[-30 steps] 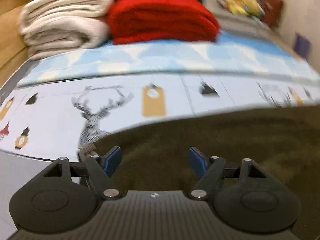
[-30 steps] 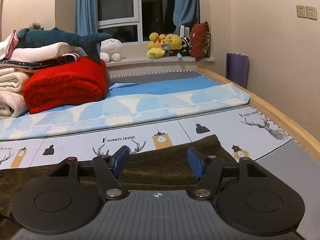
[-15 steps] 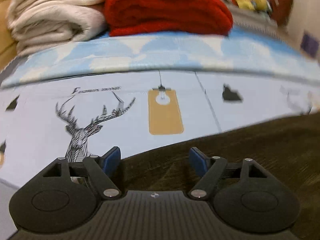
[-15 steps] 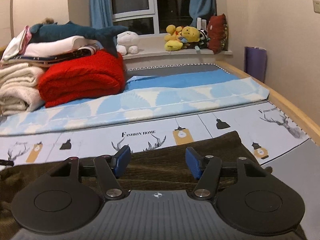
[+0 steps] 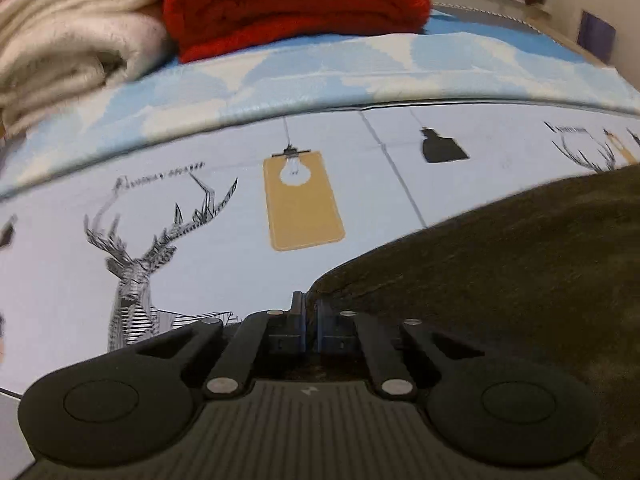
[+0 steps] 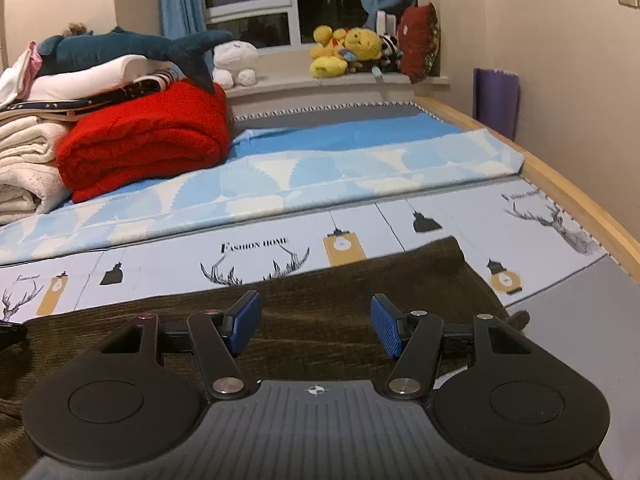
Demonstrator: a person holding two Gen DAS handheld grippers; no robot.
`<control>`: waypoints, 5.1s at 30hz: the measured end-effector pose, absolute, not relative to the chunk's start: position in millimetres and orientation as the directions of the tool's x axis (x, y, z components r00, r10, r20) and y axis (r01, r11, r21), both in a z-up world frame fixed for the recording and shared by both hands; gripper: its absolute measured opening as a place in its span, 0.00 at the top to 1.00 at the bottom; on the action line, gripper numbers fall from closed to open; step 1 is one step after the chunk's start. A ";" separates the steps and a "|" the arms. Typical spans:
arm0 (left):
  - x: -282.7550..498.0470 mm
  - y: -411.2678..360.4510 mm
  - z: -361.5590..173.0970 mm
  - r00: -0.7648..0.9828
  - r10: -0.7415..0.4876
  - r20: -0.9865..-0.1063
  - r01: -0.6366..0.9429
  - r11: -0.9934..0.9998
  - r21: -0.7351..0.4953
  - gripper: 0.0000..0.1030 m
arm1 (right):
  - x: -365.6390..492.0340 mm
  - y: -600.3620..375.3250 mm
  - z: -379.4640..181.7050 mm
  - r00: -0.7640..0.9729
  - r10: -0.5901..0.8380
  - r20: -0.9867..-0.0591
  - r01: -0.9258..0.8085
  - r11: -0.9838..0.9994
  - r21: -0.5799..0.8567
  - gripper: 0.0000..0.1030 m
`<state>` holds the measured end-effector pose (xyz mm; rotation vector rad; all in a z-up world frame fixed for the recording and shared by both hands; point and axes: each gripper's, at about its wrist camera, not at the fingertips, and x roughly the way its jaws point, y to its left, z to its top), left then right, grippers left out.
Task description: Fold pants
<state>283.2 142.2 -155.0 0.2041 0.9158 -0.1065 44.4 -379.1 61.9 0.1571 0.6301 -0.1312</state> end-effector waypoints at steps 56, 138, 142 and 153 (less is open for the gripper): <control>143.4 223.0 -121.5 0.332 -0.272 -0.903 -0.498 0.763 -0.413 0.23 | 115.0 -422.2 -9.6 0.720 0.105 -0.686 0.339 0.809 0.480 0.54; 83.7 260.7 -76.2 0.487 -0.149 -0.861 -0.278 0.908 -0.314 0.92 | -30.8 -488.5 39.9 0.778 -0.190 -0.599 0.413 0.873 0.260 0.97; 77.0 250.7 -98.7 0.339 -0.120 -0.933 -0.219 0.955 -0.202 0.93 | -61.3 -520.7 -31.8 0.512 -0.012 -0.859 0.507 0.811 0.292 0.96; 76.1 275.8 -123.5 0.241 -0.200 -0.950 -0.372 0.885 -0.281 0.44 | -106.1 -633.7 -69.1 0.554 -0.020 -0.832 0.714 0.524 0.464 0.46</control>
